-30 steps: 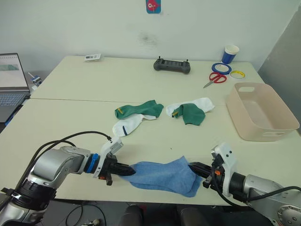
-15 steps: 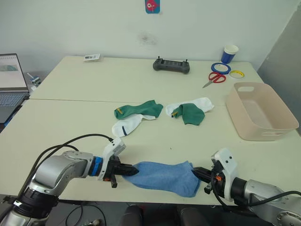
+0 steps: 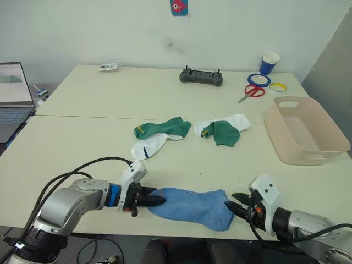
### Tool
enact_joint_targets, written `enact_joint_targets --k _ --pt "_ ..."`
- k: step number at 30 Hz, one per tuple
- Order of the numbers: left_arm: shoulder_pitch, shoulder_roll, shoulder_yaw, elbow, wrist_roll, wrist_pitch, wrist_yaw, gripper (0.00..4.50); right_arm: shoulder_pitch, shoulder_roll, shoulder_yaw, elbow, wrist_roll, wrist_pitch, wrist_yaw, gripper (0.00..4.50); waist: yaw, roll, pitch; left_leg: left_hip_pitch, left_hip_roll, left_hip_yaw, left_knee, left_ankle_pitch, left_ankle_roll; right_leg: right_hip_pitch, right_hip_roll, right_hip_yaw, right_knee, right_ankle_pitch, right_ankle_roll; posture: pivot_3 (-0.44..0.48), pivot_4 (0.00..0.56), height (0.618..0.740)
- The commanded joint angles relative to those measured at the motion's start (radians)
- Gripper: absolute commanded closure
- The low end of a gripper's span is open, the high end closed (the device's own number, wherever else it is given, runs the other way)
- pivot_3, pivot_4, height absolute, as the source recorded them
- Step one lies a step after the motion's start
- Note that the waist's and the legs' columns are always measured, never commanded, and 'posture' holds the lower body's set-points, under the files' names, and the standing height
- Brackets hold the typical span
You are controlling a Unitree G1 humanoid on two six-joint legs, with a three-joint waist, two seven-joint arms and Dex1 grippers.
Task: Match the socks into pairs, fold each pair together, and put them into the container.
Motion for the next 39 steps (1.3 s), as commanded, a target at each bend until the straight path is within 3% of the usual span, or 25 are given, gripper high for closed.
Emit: enact_joint_targets --k 1,13,16,17,23,24,27,32,39 --pt "0.011 0.046 0.051 -0.021 -0.004 -0.02 -0.022 2.02 0.024 0.015 -0.039 -0.033 0.013 -0.042 0.021 1.45 0.001 0.0 0.0 0.0 0.0 0.0 0.0 0.0 0.0 0.0 0.0 0.0 0.0 0.0 0.0 0.0 0.15 0.74" --pt "0.038 -0.026 -0.053 -0.032 0.049 -0.035 0.042 2.02 0.11 0.024 0.06 -0.009 -0.113 -0.072 0.024 1.45 0.008 0.0 -0.001 0.0 -0.001 0.001 0.0 0.0 0.0 0.001 -0.001 0.001 -0.001 -0.001 -0.002 0.0 0.15 0.74" --pt "0.046 -0.027 -0.081 -0.055 0.041 -0.014 0.036 2.02 0.119 0.024 0.074 -0.01 -0.129 -0.075 0.03 1.96 0.008 0.0 -0.001 0.0 -0.001 0.001 0.0 0.0 0.0 0.001 -0.001 0.001 -0.001 -0.002 -0.003 0.0 0.15 0.74" --pt "0.048 -0.024 -0.09 -0.061 0.04 -0.009 0.031 2.02 0.119 0.022 0.08 -0.01 -0.132 -0.073 0.034 2.36 0.008 0.0 -0.001 0.001 -0.001 0.001 0.0 0.0 0.0 0.001 -0.001 0.001 -0.001 -0.002 -0.003 0.0 0.15 0.74" --pt "0.047 -0.038 -0.134 -0.079 0.034 0.0 0.034 3.44 0.098 0.028 0.113 -0.006 -0.15 -0.079 0.045 4.39 0.008 0.0 -0.001 0.001 -0.001 0.002 0.0 0.0 0.0 0.001 -0.001 0.001 -0.001 -0.002 -0.002 0.0 0.15 0.74" --pt "0.046 -0.046 -0.132 -0.076 0.039 -0.008 0.043 3.73 0.089 0.03 0.114 -0.007 -0.152 -0.079 0.046 4.5 0.008 0.0 -0.001 0.001 -0.001 0.002 0.0 0.0 0.0 0.001 -0.001 0.001 -0.001 -0.001 -0.002 0.0 0.15 0.74" --pt "0.039 -0.072 -0.105 -0.047 0.05 -0.029 0.071 4.46 0.063 0.035 0.107 -0.007 -0.15 -0.072 0.051 4.5 0.008 0.0 -0.001 0.001 -0.001 0.002 0.0 0.0 0.0 0.001 -0.001 0.001 -0.001 -0.001 -0.002 0.0 0.15 0.74" --pt "-0.056 -0.12 -0.042 0.044 0.051 -0.046 0.108 4.46 -0.009 0.055 0.079 0.015 -0.123 -0.049 0.049 4.5 0.011 0.0 -0.001 0.001 -0.002 0.001 0.001 0.0 0.0 0.001 -0.001 0.0 -0.001 -0.001 -0.002 0.0 0.15 0.74" --pt "-0.207 -0.138 -0.078 0.177 0.116 -0.091 0.1 4.46 -0.097 0.071 0.065 0.089 -0.134 -0.019 0.037 4.5 0.008 -0.001 -0.001 0.0 -0.002 0.002 0.001 0.0 0.0 0.001 0.0 0.001 -0.001 0.001 0.002 0.0 0.15 0.74"
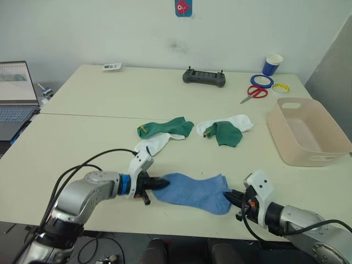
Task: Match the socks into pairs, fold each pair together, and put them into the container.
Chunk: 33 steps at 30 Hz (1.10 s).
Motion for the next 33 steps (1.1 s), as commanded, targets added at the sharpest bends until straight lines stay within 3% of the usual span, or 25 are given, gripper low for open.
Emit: enact_joint_targets --k 1,5,7,15,17,20,23,24,27,31,33 --pt "-0.046 -0.007 -0.021 0.043 0.038 -0.042 -0.023 4.46 -0.029 0.0 -0.021 0.008 -0.005 0.017 -0.006 4.5 0.0 0.0 0.0 0.0 0.0 0.0 0.0 0.0 0.0 0.0 0.0 0.0 0.0 0.0 0.0 0.0 0.15 0.74" --pt "-0.05 0.024 -0.067 0.045 0.051 -0.035 -0.096 4.46 -0.054 0.024 -0.025 0.026 -0.004 0.033 -0.028 4.5 -0.001 0.0 0.0 -0.001 0.0 -0.001 -0.001 0.0 0.0 -0.001 0.001 -0.001 0.0 -0.001 -0.001 0.0 0.15 0.74" --pt "-0.053 0.015 -0.059 0.061 0.051 0.001 -0.075 4.5 -0.062 0.029 -0.015 0.031 -0.034 0.023 -0.046 3.94 -0.001 0.0 0.0 -0.001 0.001 -0.001 -0.001 0.0 0.0 -0.001 0.001 -0.001 0.0 -0.002 -0.001 0.0 0.15 0.74" --pt "-0.08 -0.01 0.007 0.082 0.056 -0.084 -0.073 2.31 -0.016 -0.009 -0.057 -0.014 -0.064 -0.032 -0.005 1.24 0.0 0.0 0.0 0.0 0.0 -0.001 0.0 0.0 0.0 0.0 0.0 -0.001 0.001 -0.001 0.0 0.0 0.15 0.74" --pt "-0.086 0.014 0.049 0.068 0.023 -0.086 -0.106 2.26 -0.002 -0.033 -0.108 -0.039 -0.042 -0.086 0.06 0.56 0.0 0.0 0.0 0.0 0.0 -0.001 0.0 0.0 0.0 0.0 0.0 -0.001 0.001 -0.001 0.0 0.0 0.15 0.74" --pt "-0.092 0.06 0.073 0.067 0.028 -0.116 -0.154 2.26 -0.016 -0.044 -0.159 -0.066 -0.014 -0.147 0.123 0.56 -0.003 0.0 0.001 0.0 0.0 -0.001 0.0 0.0 0.0 0.0 0.0 -0.001 0.001 -0.001 0.0 0.0 0.15 0.74" --pt "-0.125 0.075 0.108 0.089 0.012 -0.152 -0.198 2.26 -0.092 -0.04 -0.129 -0.068 -0.024 -0.167 0.129 0.56 -0.006 0.0 0.001 0.0 0.001 -0.001 -0.001 0.0 0.0 0.0 0.001 -0.001 0.001 -0.001 0.0 0.0 0.15 0.74" --pt "-0.142 0.066 0.115 0.098 0.007 -0.169 -0.207 2.45 -0.122 -0.028 -0.104 -0.056 -0.031 -0.168 0.122 0.53 -0.005 0.0 0.001 0.0 0.001 -0.001 -0.001 0.0 0.0 0.0 0.001 -0.001 0.001 -0.001 0.0 0.0 0.15 0.74" --pt "-0.185 0.033 0.087 0.076 0.009 -0.165 -0.215 3.16 -0.213 0.025 0.002 0.005 -0.072 -0.147 0.079 1.16 -0.003 0.0 0.001 0.0 0.001 -0.001 0.0 0.0 0.0 0.0 0.001 -0.002 0.001 -0.001 0.0 0.0 0.15 0.74" --pt "-0.18 -0.002 -0.008 0.045 0.064 -0.2 -0.234 4.42 -0.321 0.079 0.163 0.1 -0.161 -0.12 0.05 2.58 -0.002 0.0 0.001 -0.001 0.0 -0.001 0.0 0.0 0.0 0.0 0.001 0.0 0.0 -0.001 0.0 0.0 0.15 0.74" --pt "-0.177 -0.026 -0.056 0.061 0.111 -0.242 -0.226 4.5 -0.367 0.1 0.245 0.155 -0.215 -0.114 0.043 3.27 -0.002 0.0 0.001 -0.001 0.0 -0.001 0.0 0.0 0.0 0.0 0.001 0.0 0.0 -0.001 0.0 0.0 0.15 0.74"
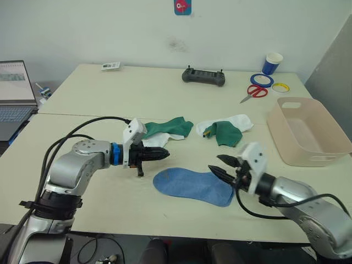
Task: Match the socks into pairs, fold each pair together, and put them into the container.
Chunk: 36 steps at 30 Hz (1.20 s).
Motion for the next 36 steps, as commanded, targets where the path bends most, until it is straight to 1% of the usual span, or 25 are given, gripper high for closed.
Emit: enact_joint_targets --k 1,3,4,8,12,15,19,21,23,25,27,30,33,36 --pt "0.003 -0.035 -0.077 -0.009 0.067 -0.076 0.0 4.5 -0.058 0.03 0.122 0.061 -0.083 0.008 -0.016 3.62 0.0 0.0 0.0 0.0 0.0 0.0 0.0 0.0 0.0 0.0 0.0 0.0 0.0 0.0 0.0 0.0 0.15 0.74" --pt "0.002 -0.056 -0.105 0.004 0.086 -0.075 0.009 4.5 -0.072 0.047 0.161 0.095 -0.116 0.011 -0.022 4.37 0.001 0.0 0.0 0.0 0.0 -0.001 0.0 0.0 0.0 0.0 0.0 -0.001 0.0 0.0 0.0 0.0 0.15 0.74" --pt "0.006 -0.061 -0.12 0.001 0.09 -0.068 0.007 4.5 -0.071 0.052 0.171 0.102 -0.125 0.017 -0.024 4.44 0.001 0.0 0.0 0.0 0.0 -0.001 0.0 0.0 0.0 -0.001 0.0 -0.001 0.001 0.0 0.0 0.0 0.15 0.74" --pt "0.038 -0.065 -0.187 -0.016 0.143 -0.069 0.02 4.5 -0.038 0.039 0.181 0.092 -0.149 0.036 -0.015 4.44 0.001 0.0 0.0 0.0 0.0 -0.001 0.0 0.0 0.0 -0.001 0.0 -0.001 0.001 0.0 0.0 0.0 0.15 0.74" --pt "0.061 -0.096 -0.206 0.021 0.192 -0.057 0.083 4.5 0.029 -0.012 0.168 0.074 -0.177 0.038 0.003 4.44 0.004 0.0 0.0 -0.001 0.0 -0.001 0.0 0.0 0.0 0.0 0.0 -0.001 0.0 0.0 0.0 0.0 0.15 0.74" --pt "0.094 -0.076 -0.23 0.025 0.22 -0.063 0.067 4.5 0.072 -0.054 0.14 0.089 -0.212 0.016 -0.002 4.44 0.002 0.0 -0.001 0.001 0.0 -0.002 0.0 0.0 0.0 0.001 0.0 -0.001 0.001 0.0 0.0 0.0 0.15 0.74" --pt "0.124 -0.066 -0.233 0.029 0.233 -0.076 0.062 4.5 0.139 -0.083 0.062 0.116 -0.225 -0.007 0.0 4.44 0.001 0.0 -0.005 0.004 0.0 -0.001 0.0 0.0 0.0 0.003 0.0 -0.001 0.001 0.0 0.0 0.0 0.15 0.74" --pt "0.128 -0.071 -0.223 0.026 0.229 -0.097 0.061 4.5 0.181 -0.105 0.029 0.11 -0.226 -0.053 0.027 4.44 0.002 0.0 -0.007 0.004 0.0 -0.001 0.0 0.0 0.0 0.004 0.0 -0.001 0.001 0.0 0.0 0.0 0.15 0.74" --pt "0.128 -0.084 -0.196 0.008 0.198 -0.123 0.047 4.5 0.211 -0.107 0.004 0.08 -0.208 -0.154 0.074 4.44 0.002 0.0 -0.007 0.005 0.0 -0.001 0.0 0.0 0.0 0.004 0.0 -0.001 0.001 0.0 0.0 0.0 0.15 0.74" --pt "0.119 -0.087 -0.169 -0.029 0.156 -0.146 0.01 4.5 0.221 -0.065 -0.042 0.028 -0.146 -0.233 0.111 4.44 0.001 0.0 -0.007 0.004 0.0 -0.001 0.0 0.0 0.0 0.004 0.0 -0.001 0.001 0.0 0.0 0.0 0.15 0.74" --pt "0.094 -0.076 -0.157 -0.051 0.149 -0.163 -0.015 4.5 0.215 -0.043 -0.072 -0.009 -0.1 -0.238 0.133 4.44 -0.001 0.0 -0.006 0.003 0.0 -0.001 0.0 0.0 0.0 0.002 0.0 -0.001 0.001 0.0 0.0 0.0 0.15 0.74" --pt "0.054 -0.068 -0.151 -0.065 0.146 -0.164 -0.041 4.5 0.196 -0.055 -0.053 -0.029 -0.092 -0.223 0.171 4.44 -0.001 -0.001 -0.005 0.002 0.0 -0.001 0.0 0.0 0.0 0.001 0.001 -0.001 0.001 0.0 0.0 0.0 0.15 0.74" --pt "0.03 -0.052 -0.181 -0.055 0.169 -0.175 -0.08 4.5 0.163 -0.049 0.037 -0.013 -0.116 -0.183 0.184 4.44 0.0 -0.001 -0.005 0.002 0.0 -0.001 0.0 0.0 0.0 0.001 0.001 -0.001 0.001 0.0 0.0 0.0 0.15 0.74" --pt "0.046 -0.053 -0.21 0.011 0.227 -0.227 -0.071 4.5 0.156 -0.049 0.115 0.018 -0.152 -0.141 0.174 4.44 -0.001 -0.001 -0.005 0.002 0.0 -0.001 0.0 0.0 0.0 0.001 0.001 -0.001 0.001 0.0 -0.001 0.0 0.15 0.74"
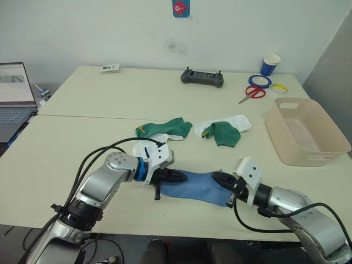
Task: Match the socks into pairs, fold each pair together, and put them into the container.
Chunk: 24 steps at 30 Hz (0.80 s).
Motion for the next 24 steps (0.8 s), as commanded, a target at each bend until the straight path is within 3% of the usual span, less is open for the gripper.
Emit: enact_joint_targets --k 1,5,13,19,24 --pt "0.019 0.002 -0.029 0.059 0.057 -0.064 0.0 4.5 -0.002 0.003 0.067 0.011 -0.038 0.041 -0.012 4.44 0.001 0.0 0.0 0.0 0.0 0.0 0.0 0.0 0.0 0.0 0.0 0.0 0.0 0.0 0.0 0.0 0.15 0.74" --pt "0.046 0.01 -0.054 0.116 0.116 -0.116 0.006 4.5 0.059 -0.007 0.051 0.011 -0.05 0.08 -0.037 4.44 0.003 -0.001 0.0 -0.001 0.0 -0.001 0.0 0.0 0.0 -0.001 0.0 -0.001 0.0 0.0 0.0 0.0 0.15 0.74" --pt "0.05 -0.006 -0.058 0.137 0.134 -0.178 -0.005 4.5 0.244 -0.097 -0.118 -0.048 -0.023 0.086 -0.017 4.44 0.004 -0.001 -0.002 0.003 0.0 0.0 0.0 0.0 0.0 0.003 -0.001 0.0 0.0 0.0 0.0 0.0 0.15 0.74" --pt "-0.019 -0.043 -0.039 0.036 0.05 -0.116 -0.066 4.5 0.251 -0.001 -0.251 -0.178 0.113 0.089 -0.042 4.44 0.004 -0.001 -0.002 0.001 0.0 0.0 0.001 0.0 0.0 0.001 0.0 0.0 0.0 0.001 0.001 0.0 0.15 0.74" --pt "-0.041 -0.09 -0.062 0.068 0.083 -0.109 -0.039 4.5 0.286 0.045 -0.301 -0.212 0.146 0.088 -0.081 4.44 0.004 -0.001 -0.002 -0.002 0.0 -0.001 0.0 0.0 0.0 0.0 0.0 -0.001 -0.001 0.0 0.001 0.0 0.15 0.74"
